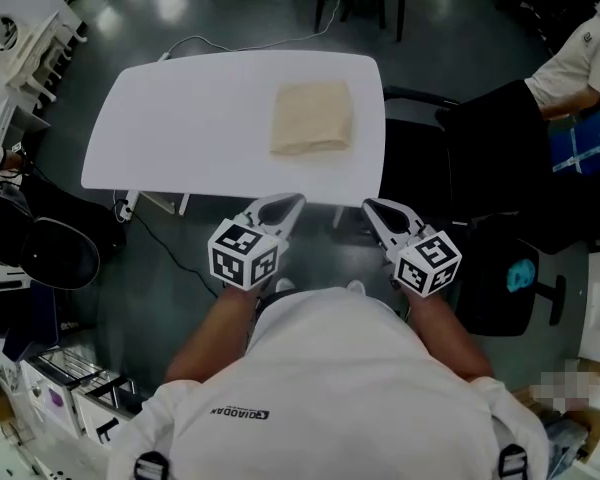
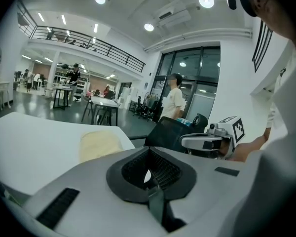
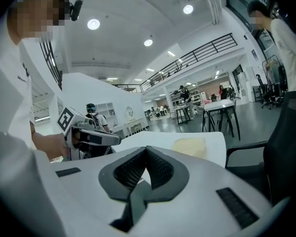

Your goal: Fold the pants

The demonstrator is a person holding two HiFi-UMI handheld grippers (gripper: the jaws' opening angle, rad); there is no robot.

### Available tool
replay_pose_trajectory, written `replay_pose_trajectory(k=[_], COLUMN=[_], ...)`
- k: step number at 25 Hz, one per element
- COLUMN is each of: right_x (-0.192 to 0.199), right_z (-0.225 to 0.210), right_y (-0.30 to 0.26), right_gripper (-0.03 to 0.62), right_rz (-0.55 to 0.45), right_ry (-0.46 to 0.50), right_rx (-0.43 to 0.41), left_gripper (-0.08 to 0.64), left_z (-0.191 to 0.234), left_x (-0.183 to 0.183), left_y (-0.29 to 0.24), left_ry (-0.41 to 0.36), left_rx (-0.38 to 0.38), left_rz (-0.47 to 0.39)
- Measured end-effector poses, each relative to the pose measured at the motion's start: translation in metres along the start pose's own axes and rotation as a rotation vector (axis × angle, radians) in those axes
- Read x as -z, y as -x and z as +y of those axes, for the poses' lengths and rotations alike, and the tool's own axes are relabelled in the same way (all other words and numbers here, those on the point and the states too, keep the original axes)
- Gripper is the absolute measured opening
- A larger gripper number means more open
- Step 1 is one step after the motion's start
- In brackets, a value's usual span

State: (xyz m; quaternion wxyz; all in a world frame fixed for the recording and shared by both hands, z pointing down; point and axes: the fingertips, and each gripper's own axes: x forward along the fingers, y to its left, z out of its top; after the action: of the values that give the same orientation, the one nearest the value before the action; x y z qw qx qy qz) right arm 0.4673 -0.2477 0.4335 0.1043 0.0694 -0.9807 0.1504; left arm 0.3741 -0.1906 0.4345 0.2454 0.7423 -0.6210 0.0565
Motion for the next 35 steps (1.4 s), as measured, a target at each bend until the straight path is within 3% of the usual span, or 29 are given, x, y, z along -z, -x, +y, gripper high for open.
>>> replay_pose_trajectory(k=[10,24,35], right_x=[0.028,0.028,0.024], right_z=[-0.011,-0.010,-0.008], right_y=[0.010,0.015,0.016], right_gripper=[0.017,0.017,0.017], right_rz=[0.027,0.025,0.021], right_ry=[-0.079,-0.085,-0.075], right_rx=[0.012,0.003,0.000], left_gripper=[0.028,0.028,0.028], left_z=[-0.016,-0.022,-0.027], left_x=[0.002,0.001,0.001], left_y=[-0.010,-0.013,-0.012], left_ry=[-0.025,-0.059,-0.038], left_rx=[0.000,0.005,0.031], left_rz=[0.026,0.036,0.032])
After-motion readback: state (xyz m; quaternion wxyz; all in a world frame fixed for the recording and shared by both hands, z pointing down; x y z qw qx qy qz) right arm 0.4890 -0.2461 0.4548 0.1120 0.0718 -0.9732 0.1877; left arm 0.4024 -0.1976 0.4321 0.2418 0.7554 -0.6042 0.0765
